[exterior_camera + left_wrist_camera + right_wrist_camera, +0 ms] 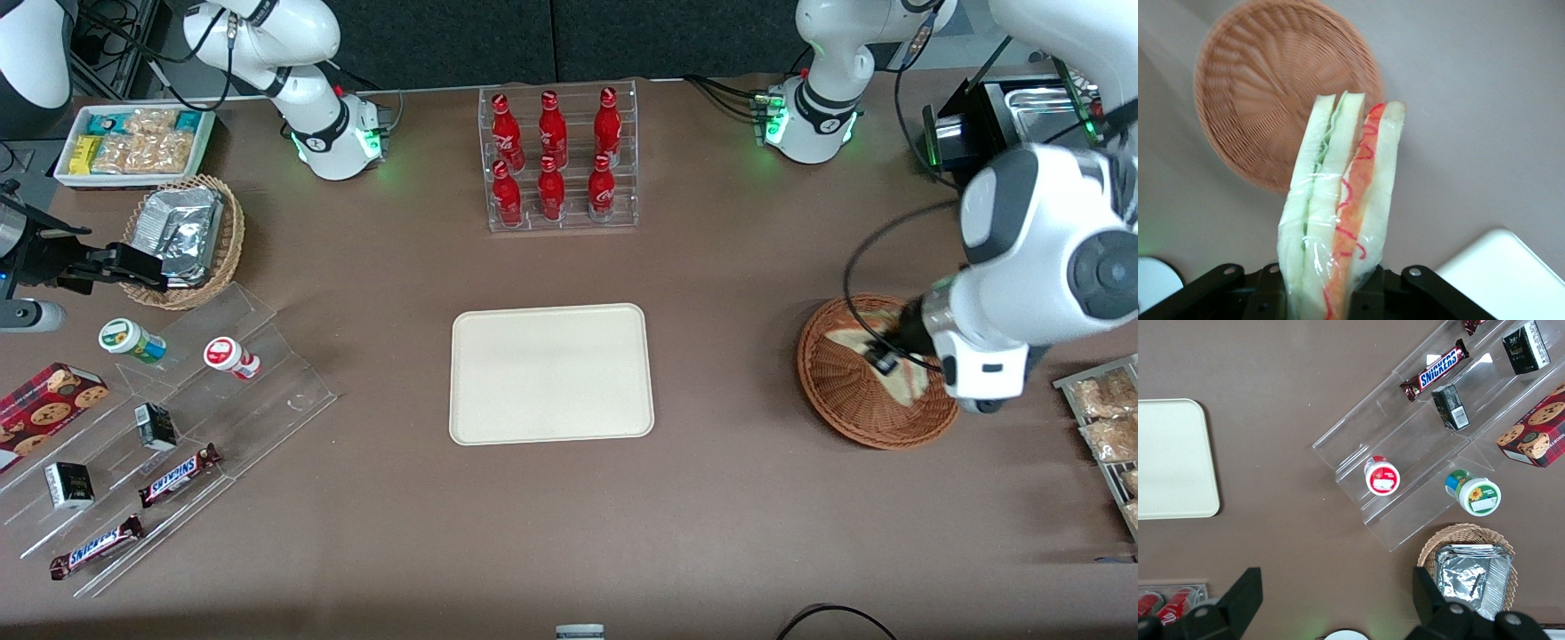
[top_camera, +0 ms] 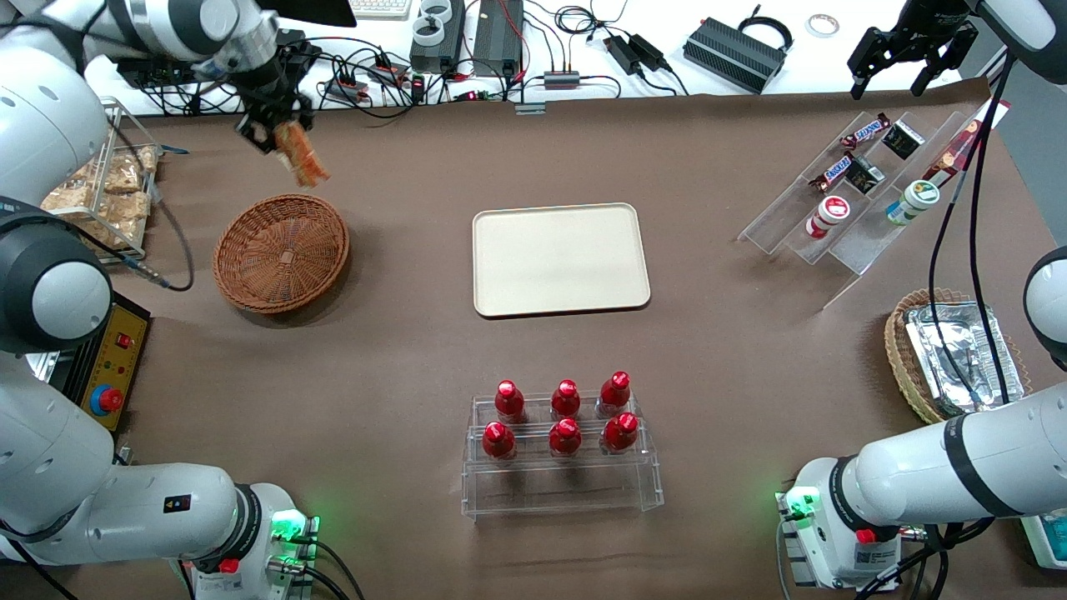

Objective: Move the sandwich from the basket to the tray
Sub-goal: 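Lift the sandwich and carry it over the cream tray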

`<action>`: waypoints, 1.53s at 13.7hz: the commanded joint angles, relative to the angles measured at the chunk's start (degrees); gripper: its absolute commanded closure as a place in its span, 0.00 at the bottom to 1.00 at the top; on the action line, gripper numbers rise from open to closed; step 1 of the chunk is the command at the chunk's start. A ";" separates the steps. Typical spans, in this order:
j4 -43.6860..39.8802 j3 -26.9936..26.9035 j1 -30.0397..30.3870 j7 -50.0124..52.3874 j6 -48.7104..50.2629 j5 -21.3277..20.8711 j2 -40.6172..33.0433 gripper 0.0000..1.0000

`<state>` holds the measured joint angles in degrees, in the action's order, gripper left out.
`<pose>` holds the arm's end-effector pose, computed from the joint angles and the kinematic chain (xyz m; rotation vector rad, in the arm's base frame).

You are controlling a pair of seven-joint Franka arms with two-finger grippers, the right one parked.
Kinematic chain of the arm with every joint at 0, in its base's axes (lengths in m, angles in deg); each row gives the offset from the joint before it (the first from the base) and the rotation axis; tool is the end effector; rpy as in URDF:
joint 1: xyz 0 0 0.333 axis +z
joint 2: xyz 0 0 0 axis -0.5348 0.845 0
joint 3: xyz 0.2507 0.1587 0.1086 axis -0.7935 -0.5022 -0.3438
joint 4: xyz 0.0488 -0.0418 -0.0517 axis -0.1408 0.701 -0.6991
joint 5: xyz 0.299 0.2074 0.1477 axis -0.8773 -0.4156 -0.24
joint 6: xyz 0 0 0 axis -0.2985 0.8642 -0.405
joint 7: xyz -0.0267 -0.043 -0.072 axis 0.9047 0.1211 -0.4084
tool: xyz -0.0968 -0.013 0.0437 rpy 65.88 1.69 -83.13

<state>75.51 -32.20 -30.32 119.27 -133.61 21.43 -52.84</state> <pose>0.6172 -0.1314 0.4997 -2.8779 -1.1584 0.2763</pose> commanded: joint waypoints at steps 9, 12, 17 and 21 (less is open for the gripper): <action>-4.92 12.48 -14.47 3.97 -5.15 -2.47 5.26 0.93; -6.41 12.39 -19.83 -2.07 -10.78 -4.84 10.26 0.93; -12.12 12.30 -24.95 -2.98 -17.28 -12.14 22.30 0.92; -12.30 12.04 -26.62 1.93 -26.06 -14.78 28.81 0.91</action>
<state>66.44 -19.74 -55.66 118.34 -157.21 8.00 -27.54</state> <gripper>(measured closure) 0.824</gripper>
